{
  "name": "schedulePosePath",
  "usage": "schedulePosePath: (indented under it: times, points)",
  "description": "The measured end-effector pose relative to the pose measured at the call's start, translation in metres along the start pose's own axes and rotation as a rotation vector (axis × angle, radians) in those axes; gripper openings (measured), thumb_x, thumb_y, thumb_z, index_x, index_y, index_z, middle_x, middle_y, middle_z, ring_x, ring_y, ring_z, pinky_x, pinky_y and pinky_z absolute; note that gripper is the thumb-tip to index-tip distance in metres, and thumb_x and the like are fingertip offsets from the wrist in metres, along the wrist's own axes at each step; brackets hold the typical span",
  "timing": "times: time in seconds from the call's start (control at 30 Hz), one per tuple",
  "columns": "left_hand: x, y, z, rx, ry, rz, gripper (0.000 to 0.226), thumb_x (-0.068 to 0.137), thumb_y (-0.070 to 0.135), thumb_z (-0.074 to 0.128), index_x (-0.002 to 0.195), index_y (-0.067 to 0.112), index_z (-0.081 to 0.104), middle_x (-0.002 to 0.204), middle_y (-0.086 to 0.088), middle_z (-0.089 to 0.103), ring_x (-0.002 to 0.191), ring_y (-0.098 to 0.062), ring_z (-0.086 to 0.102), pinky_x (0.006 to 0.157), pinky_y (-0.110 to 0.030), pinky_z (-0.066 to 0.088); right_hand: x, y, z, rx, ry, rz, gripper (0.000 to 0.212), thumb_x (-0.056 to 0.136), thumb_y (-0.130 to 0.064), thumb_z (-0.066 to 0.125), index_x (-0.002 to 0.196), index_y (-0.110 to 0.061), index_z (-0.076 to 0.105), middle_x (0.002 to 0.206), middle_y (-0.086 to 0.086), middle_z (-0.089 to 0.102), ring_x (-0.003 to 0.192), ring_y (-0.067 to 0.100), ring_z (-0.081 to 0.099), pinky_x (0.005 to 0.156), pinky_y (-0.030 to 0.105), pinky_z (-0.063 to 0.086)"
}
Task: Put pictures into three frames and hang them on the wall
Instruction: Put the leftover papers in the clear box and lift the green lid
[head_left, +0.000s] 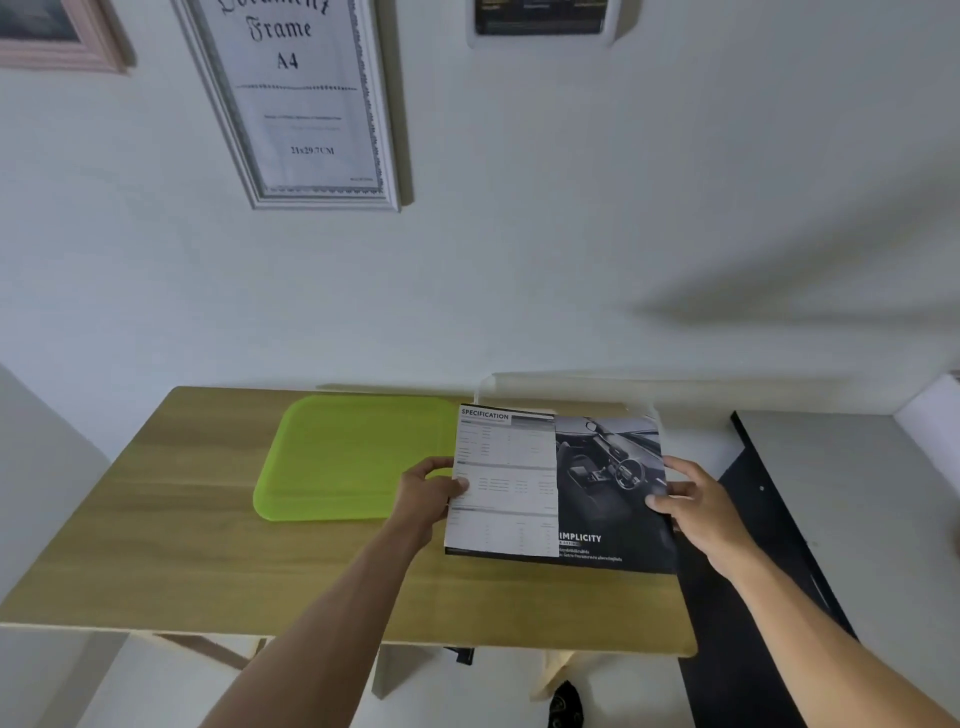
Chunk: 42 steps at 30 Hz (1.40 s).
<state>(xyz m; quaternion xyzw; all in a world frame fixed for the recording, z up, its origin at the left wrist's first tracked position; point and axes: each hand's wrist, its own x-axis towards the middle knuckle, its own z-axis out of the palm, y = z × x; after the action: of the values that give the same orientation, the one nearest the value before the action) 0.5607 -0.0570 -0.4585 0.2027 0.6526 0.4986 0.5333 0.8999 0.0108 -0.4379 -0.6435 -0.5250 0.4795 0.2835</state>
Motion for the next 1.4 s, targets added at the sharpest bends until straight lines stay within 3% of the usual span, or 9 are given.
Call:
schedulePosePath:
  times: [0.13, 0.37, 0.5, 0.7, 0.9, 1.1, 1.27, 1.33, 1.4]
  points:
    - [0.035, 0.006, 0.030, 0.025, 0.049, -0.015, 0.028, 0.085, -0.006, 0.065, 0.108, 0.009, 0.061, 0.089, -0.014, 0.073, 0.076, -0.026, 0.069, 0.072, -0.040, 0.060, 0.045, -0.005, -0.010, -0.026, -0.005, -0.001, 0.057, 0.084, -0.001, 0.073, 0.134, -0.023, 0.055, 0.101, 0.009, 0.064, 0.093, 0.019, 0.064, 0.070, 0.027, 0.047]
    - [0.094, 0.025, 0.081, 0.106, 0.139, -0.001, 0.024, 0.085, -0.006, 0.063, 0.102, 0.011, 0.061, 0.081, -0.007, 0.068, 0.066, -0.019, 0.064, 0.049, -0.023, 0.049, 0.133, -0.015, -0.025, -0.181, -0.031, 0.011, 0.060, 0.082, -0.008, 0.077, 0.136, -0.023, 0.054, 0.099, 0.003, 0.066, 0.095, 0.021, 0.065, 0.094, 0.047, 0.052]
    - [0.120, 0.021, 0.100, 0.254, 0.198, 0.040, 0.026, 0.085, -0.002, 0.061, 0.108, 0.010, 0.062, 0.088, -0.014, 0.070, 0.076, -0.027, 0.068, 0.072, -0.044, 0.059, 0.169, -0.019, -0.019, -0.329, -0.079, -0.023, 0.061, 0.084, -0.010, 0.076, 0.138, -0.018, 0.049, 0.098, -0.001, 0.063, 0.092, 0.019, 0.061, 0.081, 0.033, 0.046]
    - [0.129, 0.003, 0.120, 0.649, 0.345, 0.093, 0.026, 0.090, 0.004, 0.049, 0.112, 0.017, 0.057, 0.085, -0.002, 0.066, 0.071, -0.022, 0.062, 0.056, -0.031, 0.046, 0.189, -0.012, 0.007, -0.684, -0.164, -0.100, 0.053, 0.087, -0.016, 0.069, 0.134, -0.015, 0.045, 0.098, -0.001, 0.061, 0.083, 0.021, 0.062, 0.067, 0.030, 0.046]
    - [0.130, -0.006, 0.134, 1.094, 0.329, 0.131, 0.044, 0.089, -0.005, 0.047, 0.131, 0.006, 0.042, 0.117, -0.013, 0.061, 0.100, -0.032, 0.062, 0.067, -0.036, 0.045, 0.189, -0.008, 0.027, -1.170, -0.195, -0.223, 0.044, 0.093, -0.024, 0.064, 0.130, -0.006, 0.047, 0.108, 0.007, 0.068, 0.096, 0.026, 0.070, 0.076, 0.036, 0.056]
    - [0.131, -0.017, 0.141, 1.519, 0.253, 0.290, 0.063, 0.085, -0.003, 0.052, 0.143, 0.001, 0.028, 0.147, -0.019, 0.029, 0.127, -0.032, 0.040, 0.094, -0.035, 0.047, 0.193, -0.016, 0.038, -1.453, -0.112, -0.314, 0.044, 0.093, -0.014, 0.059, 0.133, 0.002, 0.049, 0.112, 0.009, 0.069, 0.097, 0.024, 0.070, 0.071, 0.031, 0.054]
    - [0.138, -0.027, 0.150, 1.554, 0.013, 0.259, 0.057, 0.091, 0.018, 0.058, 0.142, 0.010, 0.035, 0.149, -0.017, 0.027, 0.134, -0.034, 0.031, 0.101, -0.041, 0.042, 0.202, -0.007, 0.052, -1.237, -0.399, -0.330, 0.068, 0.094, -0.039, 0.062, 0.151, -0.021, 0.031, 0.154, 0.014, 0.030, 0.139, 0.034, 0.037, 0.102, 0.044, 0.045]
    - [0.139, -0.030, 0.148, 1.554, -0.082, 0.142, 0.055, 0.090, 0.022, 0.063, 0.139, 0.012, 0.040, 0.145, -0.016, 0.030, 0.132, -0.035, 0.033, 0.098, -0.043, 0.043, 0.201, 0.003, 0.056, -1.209, -0.519, -0.278, 0.077, 0.091, -0.045, 0.065, 0.155, -0.029, 0.023, 0.162, 0.013, 0.010, 0.148, 0.038, 0.020, 0.112, 0.050, 0.036]
    - [0.139, -0.035, 0.145, 1.541, -0.104, 0.070, 0.054, 0.088, 0.018, 0.064, 0.137, 0.012, 0.042, 0.141, -0.014, 0.032, 0.127, -0.034, 0.037, 0.095, -0.043, 0.044, 0.197, 0.016, 0.060, -1.193, -0.560, -0.247, 0.083, 0.090, -0.046, 0.066, 0.156, -0.030, 0.020, 0.162, 0.014, 0.006, 0.150, 0.037, 0.012, 0.117, 0.051, 0.029]
